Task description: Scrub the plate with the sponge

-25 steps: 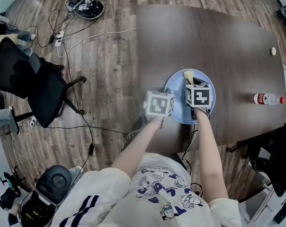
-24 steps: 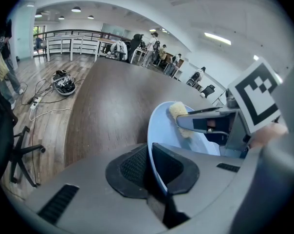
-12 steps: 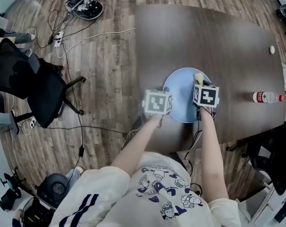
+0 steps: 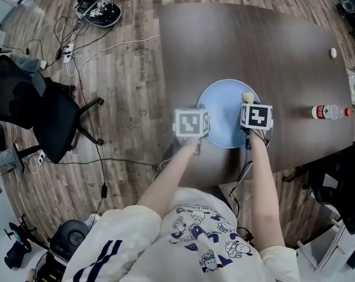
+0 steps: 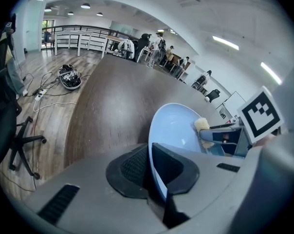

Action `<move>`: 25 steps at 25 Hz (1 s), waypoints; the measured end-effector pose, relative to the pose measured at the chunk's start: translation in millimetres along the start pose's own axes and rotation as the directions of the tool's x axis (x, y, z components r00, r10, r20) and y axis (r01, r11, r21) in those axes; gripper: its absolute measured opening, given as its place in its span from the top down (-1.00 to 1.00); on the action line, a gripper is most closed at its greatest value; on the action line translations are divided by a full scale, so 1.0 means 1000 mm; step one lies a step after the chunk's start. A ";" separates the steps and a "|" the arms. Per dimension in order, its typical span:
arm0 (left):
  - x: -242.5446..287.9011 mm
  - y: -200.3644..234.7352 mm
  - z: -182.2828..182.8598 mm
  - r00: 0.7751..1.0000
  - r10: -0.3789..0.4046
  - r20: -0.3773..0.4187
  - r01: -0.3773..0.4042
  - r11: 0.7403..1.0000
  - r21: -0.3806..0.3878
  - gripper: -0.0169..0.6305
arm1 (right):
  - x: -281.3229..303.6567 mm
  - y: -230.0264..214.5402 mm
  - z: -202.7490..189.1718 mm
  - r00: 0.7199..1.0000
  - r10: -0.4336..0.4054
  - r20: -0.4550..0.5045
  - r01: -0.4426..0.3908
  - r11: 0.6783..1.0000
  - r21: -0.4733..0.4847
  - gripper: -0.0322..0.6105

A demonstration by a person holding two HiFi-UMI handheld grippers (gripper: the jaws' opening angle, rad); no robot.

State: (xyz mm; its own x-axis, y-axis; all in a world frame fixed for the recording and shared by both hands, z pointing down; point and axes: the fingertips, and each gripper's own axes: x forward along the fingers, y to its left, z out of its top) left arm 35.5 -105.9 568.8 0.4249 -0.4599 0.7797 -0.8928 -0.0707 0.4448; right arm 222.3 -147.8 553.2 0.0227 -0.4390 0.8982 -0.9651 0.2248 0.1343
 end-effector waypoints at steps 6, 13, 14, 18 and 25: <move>0.000 0.001 -0.001 1.000 0.014 0.010 -0.014 0.999 -0.044 0.85 | -0.004 -0.004 -0.013 1.000 0.008 -0.016 -0.008 1.000 0.001 0.53; 0.001 0.002 -0.002 1.000 0.003 0.002 -0.003 0.997 -0.083 0.85 | -0.011 -0.004 -0.026 0.999 0.026 -0.030 -0.026 1.000 0.001 0.53; 0.001 0.001 -0.002 1.000 0.002 0.003 -0.001 0.996 -0.087 0.85 | -0.012 -0.004 -0.029 0.999 0.031 -0.032 -0.031 1.000 0.001 0.53; 0.002 0.001 -0.002 1.000 0.000 0.005 0.001 0.994 -0.105 0.85 | -0.016 -0.001 -0.037 0.998 0.049 -0.044 -0.049 0.999 -0.002 0.53; 0.001 0.002 -0.002 1.000 -0.019 0.015 0.021 0.985 -0.172 0.85 | -0.022 0.007 -0.053 0.993 0.091 -0.079 -0.093 0.996 -0.013 0.53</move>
State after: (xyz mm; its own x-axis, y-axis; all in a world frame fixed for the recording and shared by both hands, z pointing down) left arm 34.8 -104.6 571.6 0.4390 -0.4719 0.7646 -0.8447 0.0732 0.5302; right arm 228.3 -90.6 556.0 -0.0450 -0.3466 0.9369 -0.9596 0.2757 0.0559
